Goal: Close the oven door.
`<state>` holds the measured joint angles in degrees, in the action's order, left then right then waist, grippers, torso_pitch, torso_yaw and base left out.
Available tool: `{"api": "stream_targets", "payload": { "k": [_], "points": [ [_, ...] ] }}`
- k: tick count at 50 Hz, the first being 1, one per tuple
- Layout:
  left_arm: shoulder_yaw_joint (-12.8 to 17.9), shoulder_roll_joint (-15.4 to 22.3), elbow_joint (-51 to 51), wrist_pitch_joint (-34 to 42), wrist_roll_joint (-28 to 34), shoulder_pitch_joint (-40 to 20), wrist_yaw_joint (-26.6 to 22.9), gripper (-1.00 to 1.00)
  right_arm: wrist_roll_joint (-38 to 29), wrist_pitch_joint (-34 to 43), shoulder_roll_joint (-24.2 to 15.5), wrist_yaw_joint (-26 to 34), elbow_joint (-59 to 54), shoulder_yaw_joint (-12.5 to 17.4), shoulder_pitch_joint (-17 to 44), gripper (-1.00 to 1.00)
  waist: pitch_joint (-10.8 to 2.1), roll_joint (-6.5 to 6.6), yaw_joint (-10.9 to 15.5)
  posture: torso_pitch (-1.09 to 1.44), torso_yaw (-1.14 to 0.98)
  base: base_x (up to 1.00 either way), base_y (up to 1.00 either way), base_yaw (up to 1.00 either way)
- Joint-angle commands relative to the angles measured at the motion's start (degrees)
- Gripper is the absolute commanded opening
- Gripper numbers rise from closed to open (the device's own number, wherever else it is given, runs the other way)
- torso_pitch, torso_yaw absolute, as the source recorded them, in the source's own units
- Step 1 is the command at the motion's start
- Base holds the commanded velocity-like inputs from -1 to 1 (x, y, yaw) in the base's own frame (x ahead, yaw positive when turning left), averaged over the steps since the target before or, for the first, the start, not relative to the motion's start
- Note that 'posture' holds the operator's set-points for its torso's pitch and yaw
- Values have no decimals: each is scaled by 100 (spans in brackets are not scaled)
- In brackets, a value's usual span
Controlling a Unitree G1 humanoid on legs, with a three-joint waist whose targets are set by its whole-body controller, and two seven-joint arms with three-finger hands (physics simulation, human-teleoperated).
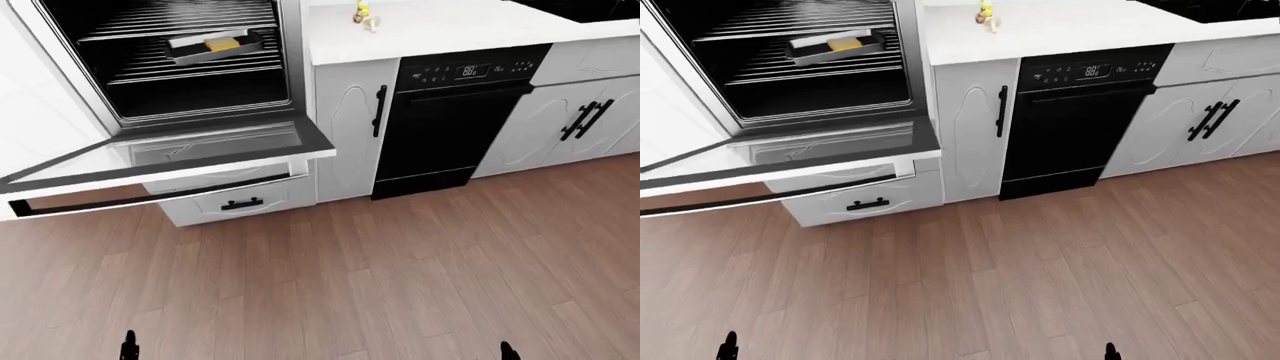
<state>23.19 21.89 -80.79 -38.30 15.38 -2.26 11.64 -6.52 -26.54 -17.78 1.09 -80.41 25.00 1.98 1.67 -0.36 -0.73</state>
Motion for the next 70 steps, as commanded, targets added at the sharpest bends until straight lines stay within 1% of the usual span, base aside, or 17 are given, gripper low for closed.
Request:
{"api": "stream_targets", "payload": {
  "k": [1, 5, 17, 21, 22, 26, 31, 35, 36, 44, 50, 51, 55, 60, 64, 65, 70],
  "points": [
    [47, 134, 109, -118, -70, -41, 73, 100, 10, -105, -34, 0, 70, 5, 39, 100, -33, 18, 11, 0, 0, 0, 19, 0],
    [42, 134, 109, -121, -63, -40, 79, 100, 9, -107, -35, -3, 70, 6, 34, 100, -134, 661, 43, 0, 0, 0, 20, 0],
    [47, 135, 110, -124, -76, -42, 76, 100, 11, -110, -37, 0, 70, 6, 30, 100, -28, -34, 64, 0, 0, 0, 19, 0],
    [44, 133, 109, -121, -75, -42, 72, 100, 4, -113, -33, -8, 69, -1, 26, 100, -124, -558, 22, 0, 0, 0, 19, 0],
    [44, 134, 109, -120, -74, -42, 71, 100, 6, -113, -33, -4, 69, 0, 26, 100, -41, -218, -31, 0, 0, 0, 20, 0],
    [41, 132, 109, -129, -74, -38, 79, 100, 5, -112, -33, -3, 69, 0, 23, 100, -100, -271, -19, 0, 0, 0, 20, 0],
    [42, 132, 109, -125, -79, -39, 73, 100, 4, -107, -33, 0, 69, 1, 24, 100, -26, 53, 8, 0, 0, 0, 20, 0],
    [46, 132, 110, -123, -85, -41, 68, 100, 3, -104, -34, 0, 69, 2, 27, 100, -149, 738, 59, 0, 0, 0, 20, 0],
    [47, 133, 110, -117, -87, -45, 66, 100, 4, -103, -35, 2, 69, 3, 28, 100, -81, 386, 87, 0, 0, 0, 20, 0],
    [44, 130, 110, -108, -91, -45, 57, 100, 7, -96, -34, 3, 69, 4, 29, 100, -21, 127, 72, 0, 0, 0, 20, 0],
    [42, 130, 110, -116, -93, -41, 59, 100, 7, -98, -33, 3, 69, 4, 27, 100, -104, -509, 22, 0, 0, 0, 19, 0],
    [44, 132, 110, -114, -97, -42, 54, 100, 8, -98, -34, 3, 69, 5, 29, 100, -42, -271, -23, 0, 0, 0, 20, 0],
    [40, 133, 110, -115, -96, -40, 58, 100, 8, -98, -32, 5, 69, 5, 25, 100, -90, -268, -25, 0, 0, 0, 20, 0],
    [39, 135, 110, -114, -96, -41, 59, 100, 10, -101, -30, 3, 69, 6, 21, 100, -34, 33, 8, 0, 0, 0, 20, 0],
    [38, 136, 109, -113, -91, -41, 60, 100, 5, -99, -28, -1, 69, 3, 19, 100, -143, 704, 50, 0, 0, 0, 20, 0],
    [38, 136, 109, -112, -89, -40, 62, 100, 4, -98, -26, 0, 69, 3, 19, 100, -96, 416, 77, 0, 0, 0, 20, 0],
    [42, 136, 109, -111, -90, -44, 58, 100, 0, -97, -28, 1, 69, 4, 22, 100, -63, 288, 98, 0, 0, 0, 19, 0]
  ]
}}
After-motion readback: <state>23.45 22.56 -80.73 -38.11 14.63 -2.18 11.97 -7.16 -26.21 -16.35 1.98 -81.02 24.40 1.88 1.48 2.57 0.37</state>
